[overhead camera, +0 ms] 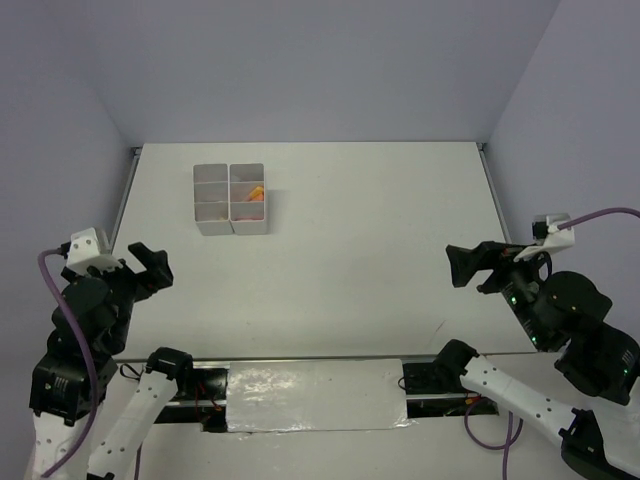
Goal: Sort the stationery into containers
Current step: Reset both arms
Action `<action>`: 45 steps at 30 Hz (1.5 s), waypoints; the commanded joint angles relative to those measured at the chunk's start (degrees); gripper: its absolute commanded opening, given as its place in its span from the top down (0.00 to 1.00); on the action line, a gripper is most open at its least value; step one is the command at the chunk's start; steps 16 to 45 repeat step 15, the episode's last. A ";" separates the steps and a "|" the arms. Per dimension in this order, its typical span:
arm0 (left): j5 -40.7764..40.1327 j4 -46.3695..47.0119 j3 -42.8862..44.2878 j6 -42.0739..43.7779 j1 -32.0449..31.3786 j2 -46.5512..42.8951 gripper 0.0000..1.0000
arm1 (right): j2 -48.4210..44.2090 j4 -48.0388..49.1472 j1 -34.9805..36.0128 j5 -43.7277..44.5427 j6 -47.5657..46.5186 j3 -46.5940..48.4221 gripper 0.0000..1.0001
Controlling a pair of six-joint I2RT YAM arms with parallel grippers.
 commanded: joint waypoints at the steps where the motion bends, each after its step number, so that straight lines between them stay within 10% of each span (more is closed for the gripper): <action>1: 3.89 -3.92 0.28 -0.09 0.16 -2.06 0.01 | -2.63 -3.09 0.35 0.43 -0.65 1.52 0.00; 45: 4.95 -4.81 0.54 -0.18 0.16 -6.37 0.01 | -4.39 0.07 0.36 -1.60 -0.30 -1.56 0.00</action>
